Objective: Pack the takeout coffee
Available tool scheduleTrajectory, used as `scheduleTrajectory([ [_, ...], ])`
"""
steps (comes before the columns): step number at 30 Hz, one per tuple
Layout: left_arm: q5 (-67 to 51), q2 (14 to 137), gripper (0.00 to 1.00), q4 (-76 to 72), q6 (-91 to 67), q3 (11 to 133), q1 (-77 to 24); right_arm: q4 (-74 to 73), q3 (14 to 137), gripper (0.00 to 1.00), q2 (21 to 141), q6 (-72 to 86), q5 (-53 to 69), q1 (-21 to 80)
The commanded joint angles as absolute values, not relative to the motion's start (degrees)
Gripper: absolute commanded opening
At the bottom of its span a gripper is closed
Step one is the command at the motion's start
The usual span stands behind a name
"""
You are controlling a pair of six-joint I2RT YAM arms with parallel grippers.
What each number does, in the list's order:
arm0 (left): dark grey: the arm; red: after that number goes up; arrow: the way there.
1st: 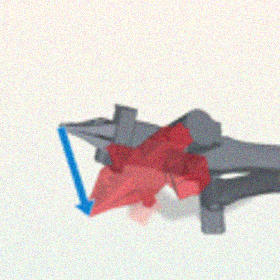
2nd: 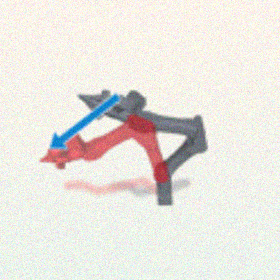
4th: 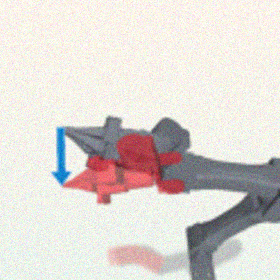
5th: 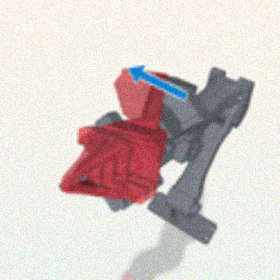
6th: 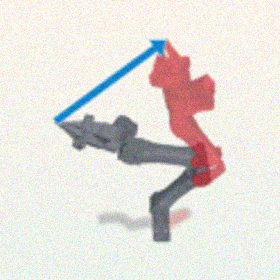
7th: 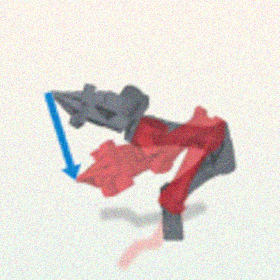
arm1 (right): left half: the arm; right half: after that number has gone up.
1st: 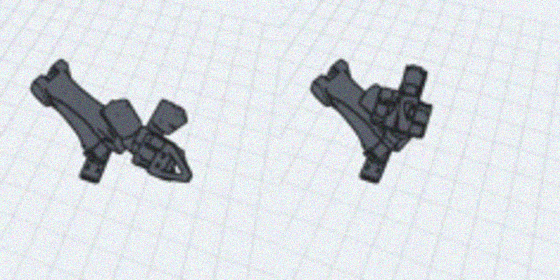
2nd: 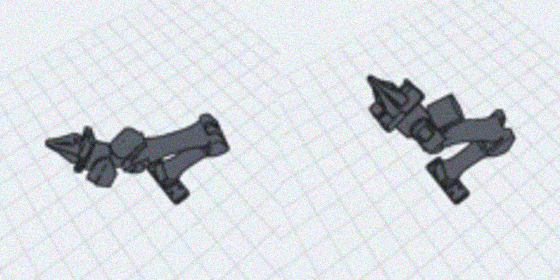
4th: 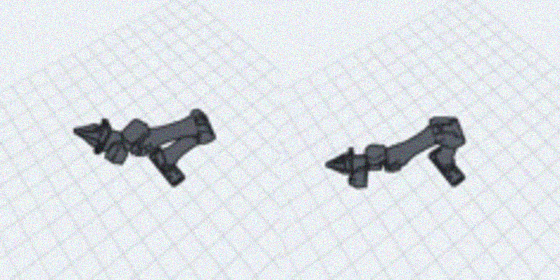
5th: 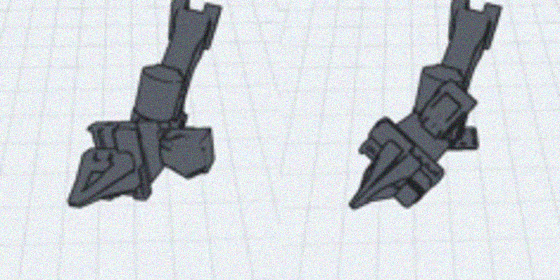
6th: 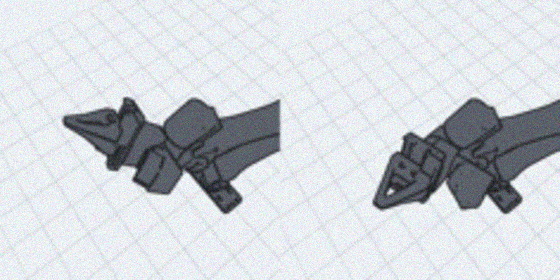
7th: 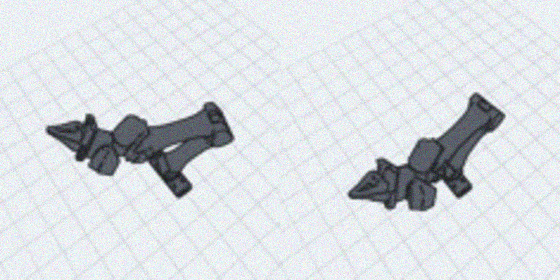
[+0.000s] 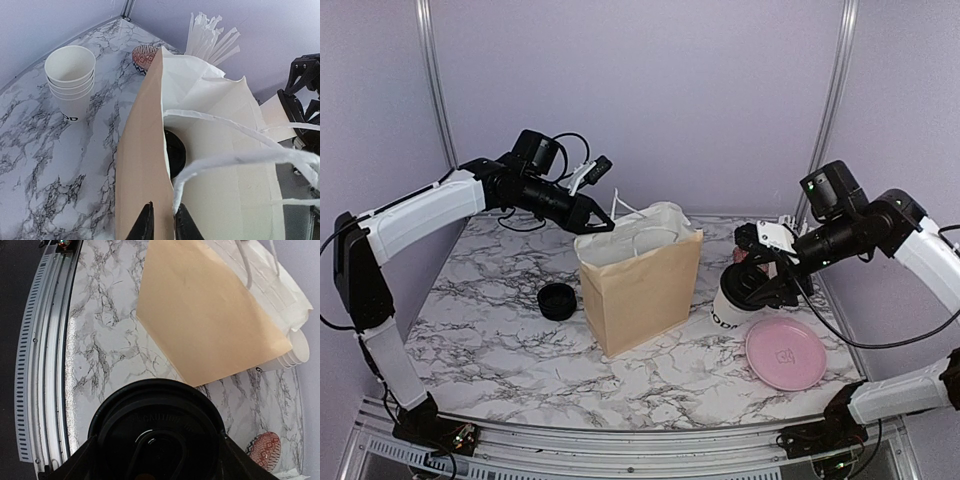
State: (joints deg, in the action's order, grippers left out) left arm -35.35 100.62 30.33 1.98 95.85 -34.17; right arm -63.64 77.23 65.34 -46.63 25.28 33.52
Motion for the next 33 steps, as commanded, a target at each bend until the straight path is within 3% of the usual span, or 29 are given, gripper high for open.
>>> scheduleTrajectory([
  [1,-29.13,100.94,0.33,31.58,1.61,98.78,-34.28,-64.85,74.78,0.65,64.54,-49.18,31.48,37.92],
  [6,-18.77,93.35,0.66,31.59,2.71,97.45,-34.41,-59.26,73.07,0.66,67.63,-47.69,31.02,45.76],
  [8,-15.38,89.16,0.71,31.86,2.83,95.98,-34.45,-56.43,71.82,0.66,69.36,-47.21,28.57,50.29],
  [14,-11.16,75.85,0.72,33.04,0.46,88.48,-36.03,-49.26,72.87,0.65,80.15,-45.02,28.56,57.87],
  [19,0.43,65.71,0.74,34.81,1.15,81.07,-45.1,-46.34,76.98,0.67,88.24,-43.56,28.47,60.52],
  [25,2.96,62.95,0.74,41.33,0.48,78.62,-49.21,-44.09,78.58,0.67,94.48,-42.25,24.41,61.34],
  [33,4.83,65.3,0.73,45.63,1.17,79.78,-56.75,-43.28,76.03,0.79,96.63,-41.84,21.54,61.35],
])
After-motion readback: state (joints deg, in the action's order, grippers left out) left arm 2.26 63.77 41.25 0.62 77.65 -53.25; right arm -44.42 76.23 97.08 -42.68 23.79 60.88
